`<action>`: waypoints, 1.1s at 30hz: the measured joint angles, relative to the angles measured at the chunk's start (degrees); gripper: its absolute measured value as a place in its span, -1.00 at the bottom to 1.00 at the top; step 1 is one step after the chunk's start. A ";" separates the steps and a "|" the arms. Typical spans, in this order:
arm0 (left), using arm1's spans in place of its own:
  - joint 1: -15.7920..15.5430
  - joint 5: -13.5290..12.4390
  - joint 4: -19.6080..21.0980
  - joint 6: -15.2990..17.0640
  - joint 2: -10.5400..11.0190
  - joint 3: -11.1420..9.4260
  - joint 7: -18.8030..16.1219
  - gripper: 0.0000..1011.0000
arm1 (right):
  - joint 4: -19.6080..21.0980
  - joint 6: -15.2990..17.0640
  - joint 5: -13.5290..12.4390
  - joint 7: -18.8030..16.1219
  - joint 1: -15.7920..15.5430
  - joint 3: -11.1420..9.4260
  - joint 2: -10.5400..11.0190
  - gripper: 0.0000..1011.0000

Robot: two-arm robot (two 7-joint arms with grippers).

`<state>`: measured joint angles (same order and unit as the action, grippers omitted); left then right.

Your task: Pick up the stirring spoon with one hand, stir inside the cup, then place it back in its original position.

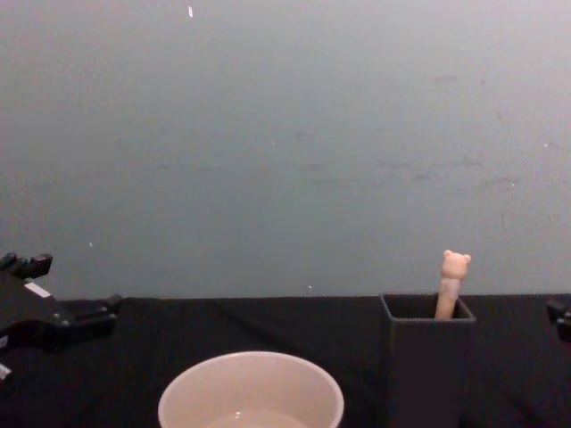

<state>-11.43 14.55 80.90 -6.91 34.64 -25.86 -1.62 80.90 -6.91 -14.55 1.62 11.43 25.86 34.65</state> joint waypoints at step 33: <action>0.00 0.00 0.00 0.00 0.00 0.00 0.00 0.98 | 2.29 -0.26 -4.95 -5.34 -1.61 -3.25 -1.00 0.98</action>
<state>-11.43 14.55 80.90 -6.91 34.64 -25.86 -1.62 83.20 -7.17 -19.49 -3.72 9.82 22.61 33.64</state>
